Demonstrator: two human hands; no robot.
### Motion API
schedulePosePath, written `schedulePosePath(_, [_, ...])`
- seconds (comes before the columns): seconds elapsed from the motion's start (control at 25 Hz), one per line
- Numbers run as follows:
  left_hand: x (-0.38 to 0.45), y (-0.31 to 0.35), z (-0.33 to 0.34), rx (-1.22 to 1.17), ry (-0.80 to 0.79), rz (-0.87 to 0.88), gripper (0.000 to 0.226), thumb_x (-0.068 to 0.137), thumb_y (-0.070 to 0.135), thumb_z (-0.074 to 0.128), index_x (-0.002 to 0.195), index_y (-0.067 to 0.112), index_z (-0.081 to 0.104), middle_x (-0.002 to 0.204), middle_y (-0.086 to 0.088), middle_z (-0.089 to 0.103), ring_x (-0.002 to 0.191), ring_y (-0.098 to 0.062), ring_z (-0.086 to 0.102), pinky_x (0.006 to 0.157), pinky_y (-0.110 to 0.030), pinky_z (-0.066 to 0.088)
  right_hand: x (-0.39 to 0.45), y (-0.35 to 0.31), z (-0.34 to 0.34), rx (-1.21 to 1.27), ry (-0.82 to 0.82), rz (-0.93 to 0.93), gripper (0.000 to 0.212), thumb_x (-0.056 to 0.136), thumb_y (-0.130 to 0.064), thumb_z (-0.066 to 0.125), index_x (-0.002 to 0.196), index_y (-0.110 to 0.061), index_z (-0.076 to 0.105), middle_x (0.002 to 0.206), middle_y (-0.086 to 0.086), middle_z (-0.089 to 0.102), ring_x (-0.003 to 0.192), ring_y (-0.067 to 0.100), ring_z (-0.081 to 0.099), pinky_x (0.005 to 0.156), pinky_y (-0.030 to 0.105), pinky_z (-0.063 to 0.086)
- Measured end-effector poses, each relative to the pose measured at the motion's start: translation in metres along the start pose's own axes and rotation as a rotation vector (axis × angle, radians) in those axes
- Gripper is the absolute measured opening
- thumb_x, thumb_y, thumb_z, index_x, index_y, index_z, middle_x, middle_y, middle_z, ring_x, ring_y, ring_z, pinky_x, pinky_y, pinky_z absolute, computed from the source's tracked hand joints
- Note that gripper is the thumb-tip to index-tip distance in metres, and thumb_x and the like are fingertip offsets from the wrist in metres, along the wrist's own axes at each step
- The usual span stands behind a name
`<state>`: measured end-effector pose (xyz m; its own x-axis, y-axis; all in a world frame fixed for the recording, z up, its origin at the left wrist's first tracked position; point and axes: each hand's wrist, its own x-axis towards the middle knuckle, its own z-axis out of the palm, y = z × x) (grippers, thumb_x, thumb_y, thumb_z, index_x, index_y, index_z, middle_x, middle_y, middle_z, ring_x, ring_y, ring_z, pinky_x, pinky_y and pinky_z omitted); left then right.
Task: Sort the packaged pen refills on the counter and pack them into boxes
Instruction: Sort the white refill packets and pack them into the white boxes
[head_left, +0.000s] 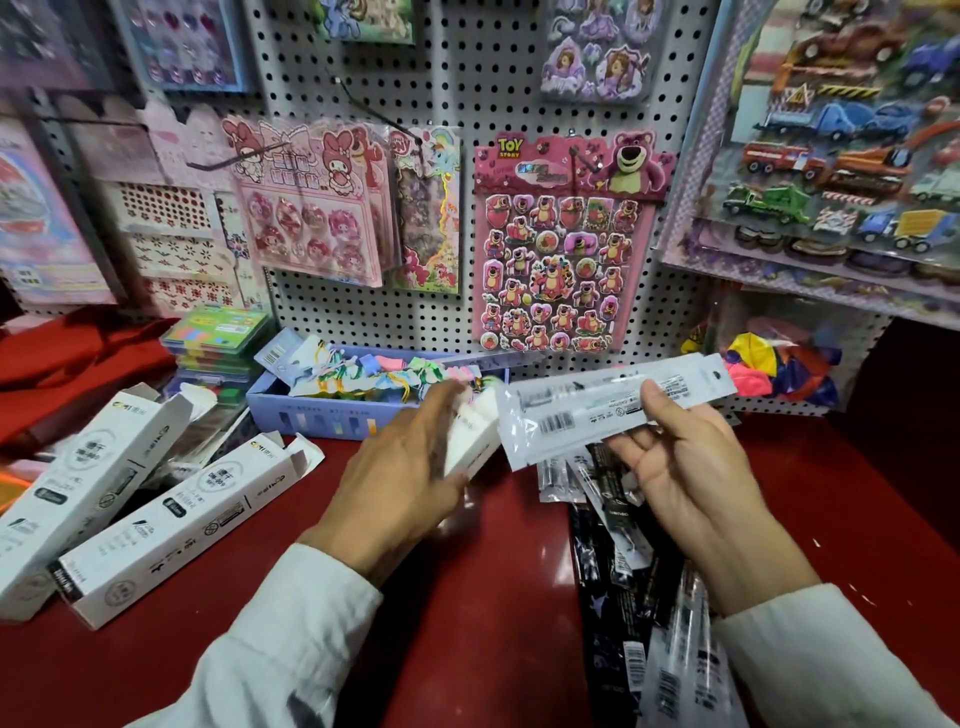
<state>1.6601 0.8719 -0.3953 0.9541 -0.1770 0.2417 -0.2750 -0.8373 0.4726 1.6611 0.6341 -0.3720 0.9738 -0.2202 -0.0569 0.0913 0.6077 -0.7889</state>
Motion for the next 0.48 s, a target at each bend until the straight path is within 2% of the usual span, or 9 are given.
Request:
schedulePosePath(0.04, [0.001, 0.006, -0.006, -0.094, 0.076, 0.085, 0.078, 0.079, 0.033, 0.069, 0.140, 0.049, 0.023, 0.116, 0.007, 0.051, 0.107, -0.016, 0.051, 0.080, -0.031, 0.039, -0.002, -0.008, 0.005, 0.051, -0.001, -0.043, 0.038, 0.095, -0.006, 0.054, 0.131, 0.003, 0.048, 0.126, 0.024, 0.064, 0.109, 0.031, 0.067, 0.073, 0.042, 0.062])
schedulePosePath(0.12, [-0.001, 0.017, -0.015, -0.236, 0.188, 0.206, 0.079, 0.079, 0.023, 0.068, 0.141, 0.049, 0.027, 0.121, 0.010, 0.046, 0.104, -0.008, 0.049, 0.082, -0.032, 0.042, -0.006, -0.027, 0.018, 0.119, -0.003, -0.156, 0.026, 0.095, -0.008, 0.055, 0.121, -0.002, 0.053, 0.123, 0.022, 0.065, 0.110, 0.031, 0.068, 0.078, 0.044, 0.061])
schedulePosePath(0.24, [-0.006, 0.024, -0.014, -0.277, 0.243, 0.228, 0.074, 0.076, 0.016, 0.071, 0.136, 0.042, 0.037, 0.127, 0.015, 0.047, 0.114, -0.006, 0.052, 0.093, -0.037, 0.047, -0.016, -0.045, 0.036, 0.029, 0.014, -0.360, 0.026, 0.092, -0.012, 0.061, 0.117, -0.012, 0.053, 0.119, 0.015, 0.069, 0.106, 0.026, 0.070, 0.080, 0.044, 0.061])
schedulePosePath(0.32, [-0.007, 0.025, -0.009, -0.223, 0.239, 0.230, 0.070, 0.078, 0.023, 0.072, 0.136, 0.040, 0.037, 0.134, 0.015, 0.046, 0.120, -0.008, 0.049, 0.094, -0.042, 0.047, -0.023, -0.044, 0.046, -0.049, -0.031, -0.448, 0.019, 0.092, -0.012, 0.062, 0.110, -0.017, 0.056, 0.110, 0.007, 0.072, 0.100, 0.023, 0.072, 0.074, 0.035, 0.061])
schedulePosePath(0.48, [-0.006, 0.021, -0.006, -0.132, 0.218, 0.247, 0.078, 0.083, 0.032, 0.068, 0.143, 0.054, 0.024, 0.136, 0.008, 0.044, 0.122, -0.011, 0.045, 0.091, -0.036, 0.045, -0.028, -0.035, 0.049, -0.115, -0.061, -0.528, 0.016, 0.093, -0.007, 0.061, 0.104, -0.018, 0.059, 0.096, 0.001, 0.071, 0.085, 0.015, 0.072, 0.059, 0.024, 0.056])
